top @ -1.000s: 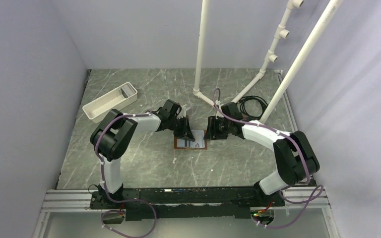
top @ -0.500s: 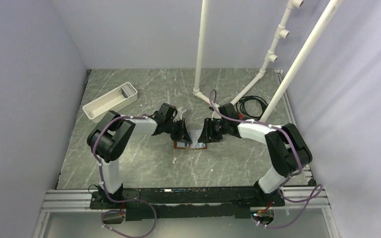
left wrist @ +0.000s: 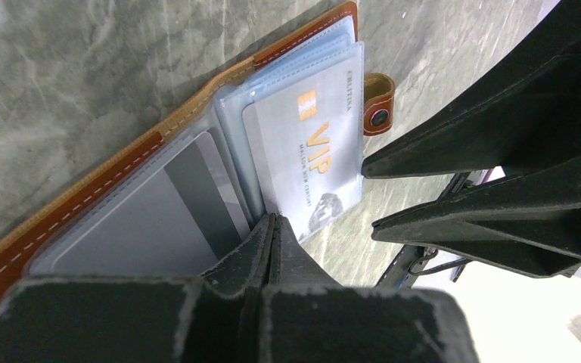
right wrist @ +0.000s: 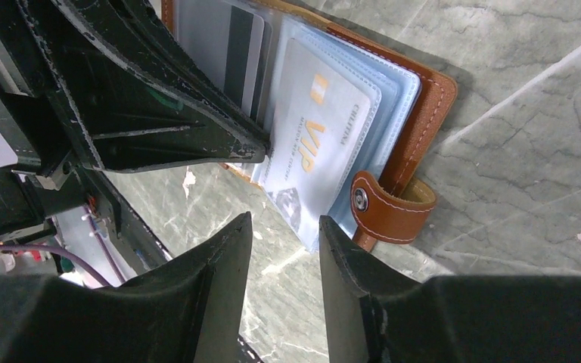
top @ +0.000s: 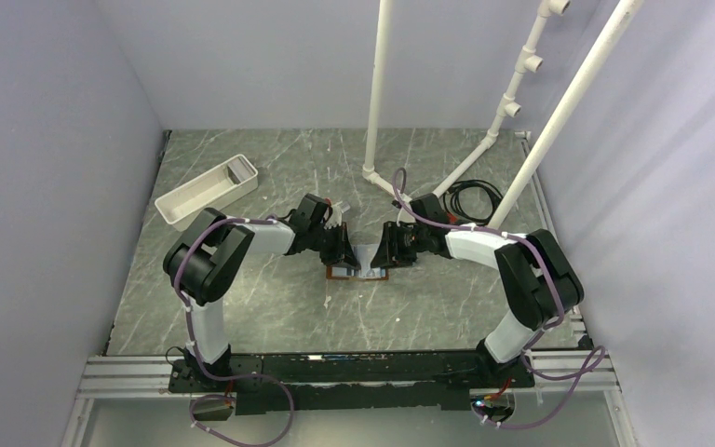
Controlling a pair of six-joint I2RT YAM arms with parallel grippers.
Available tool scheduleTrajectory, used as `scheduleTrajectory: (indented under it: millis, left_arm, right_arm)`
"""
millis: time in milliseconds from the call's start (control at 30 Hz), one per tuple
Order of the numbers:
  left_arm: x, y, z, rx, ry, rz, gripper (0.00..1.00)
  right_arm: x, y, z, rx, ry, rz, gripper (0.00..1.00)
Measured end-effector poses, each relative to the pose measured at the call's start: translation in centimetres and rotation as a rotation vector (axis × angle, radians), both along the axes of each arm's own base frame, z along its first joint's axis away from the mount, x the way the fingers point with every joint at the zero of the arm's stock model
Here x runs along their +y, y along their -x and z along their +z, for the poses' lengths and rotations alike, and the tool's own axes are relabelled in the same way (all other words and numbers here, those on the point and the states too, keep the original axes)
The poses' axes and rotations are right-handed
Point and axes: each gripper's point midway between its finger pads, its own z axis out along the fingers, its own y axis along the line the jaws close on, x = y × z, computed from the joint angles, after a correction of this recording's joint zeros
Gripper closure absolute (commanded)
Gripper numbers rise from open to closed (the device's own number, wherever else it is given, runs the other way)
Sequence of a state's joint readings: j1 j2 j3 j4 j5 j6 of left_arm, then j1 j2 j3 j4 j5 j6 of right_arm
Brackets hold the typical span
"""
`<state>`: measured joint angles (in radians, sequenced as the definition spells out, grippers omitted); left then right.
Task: Put the credit cards into the card holder
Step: Insert the credit card into the card holder.
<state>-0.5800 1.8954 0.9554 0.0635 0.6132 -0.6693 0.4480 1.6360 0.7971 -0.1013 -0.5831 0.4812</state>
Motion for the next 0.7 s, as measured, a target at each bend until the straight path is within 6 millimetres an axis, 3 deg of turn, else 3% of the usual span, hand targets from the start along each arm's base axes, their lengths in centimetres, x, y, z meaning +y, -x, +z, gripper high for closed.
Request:
scheduleTrajectory:
  millis: [300,700]
  left_arm:
    - [0.02,-0.01,-0.02,-0.001,0.001,0.0,1.0]
    - [0.03,-0.01,-0.03,-0.002,0.001,0.0,1.0]
  right_arm:
    - [-0.71,-0.34,-0.47,0.004,0.027,-0.024,0.56]
    - [-0.18,-0.43,0.09,0.005,-0.013,-0.021,0.62]
